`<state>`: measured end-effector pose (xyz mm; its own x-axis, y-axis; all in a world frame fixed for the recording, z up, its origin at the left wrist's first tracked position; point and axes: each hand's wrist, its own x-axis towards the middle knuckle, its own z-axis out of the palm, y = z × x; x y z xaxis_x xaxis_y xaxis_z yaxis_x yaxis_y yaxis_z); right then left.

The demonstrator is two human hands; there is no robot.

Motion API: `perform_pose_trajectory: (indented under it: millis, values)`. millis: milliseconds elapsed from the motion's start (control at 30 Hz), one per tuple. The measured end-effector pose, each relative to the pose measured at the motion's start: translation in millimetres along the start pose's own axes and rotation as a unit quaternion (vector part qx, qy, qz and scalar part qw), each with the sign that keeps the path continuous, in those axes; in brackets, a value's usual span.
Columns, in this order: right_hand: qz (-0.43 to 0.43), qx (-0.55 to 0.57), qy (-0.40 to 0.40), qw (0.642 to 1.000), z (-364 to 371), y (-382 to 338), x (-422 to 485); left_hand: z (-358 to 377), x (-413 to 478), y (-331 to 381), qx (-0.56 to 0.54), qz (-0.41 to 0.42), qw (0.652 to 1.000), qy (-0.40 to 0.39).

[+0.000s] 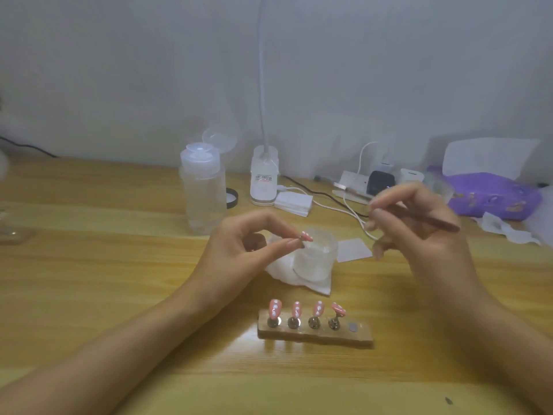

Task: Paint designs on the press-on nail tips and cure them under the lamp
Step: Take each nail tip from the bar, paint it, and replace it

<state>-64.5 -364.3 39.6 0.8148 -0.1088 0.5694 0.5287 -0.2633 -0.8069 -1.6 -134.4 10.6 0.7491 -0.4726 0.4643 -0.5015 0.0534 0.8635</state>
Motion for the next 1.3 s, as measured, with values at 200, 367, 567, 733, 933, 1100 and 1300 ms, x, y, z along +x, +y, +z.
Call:
perform_pose_trajectory:
  millis: [200, 367, 567, 733, 933, 1100, 1300]
  values:
    - [-0.023, -0.053, -0.088, 0.994, 27, -18, -7, 0, 0, 6, -0.085, 0.012, 0.996, -0.020]
    - [-0.023, -0.166, -0.151, 0.974, 36, -24, -3, -5, 0, 5, -0.152, -0.028, 0.988, -0.020]
    - [-0.031, -0.167, -0.147, 0.974, 38, -26, -4, -4, -1, 5, -0.173, -0.034, 0.983, -0.049]
    - [0.007, -0.123, -0.149, 0.981, 44, -31, -5, -5, -1, 4, -0.168, -0.039, 0.983, -0.059]
    - [0.031, -0.091, -0.122, 0.988, 33, -33, -16, -2, -3, 7, -0.147, -0.014, 0.987, -0.069]
    - [0.084, -0.132, -0.085, 0.984, -4, -26, -54, -2, -3, 9, -0.115, 0.035, 0.993, 0.017]
    - [0.093, -0.231, -0.103, 0.963, -8, -19, -74, 1, -4, 11, -0.113, 0.039, 0.992, 0.040]
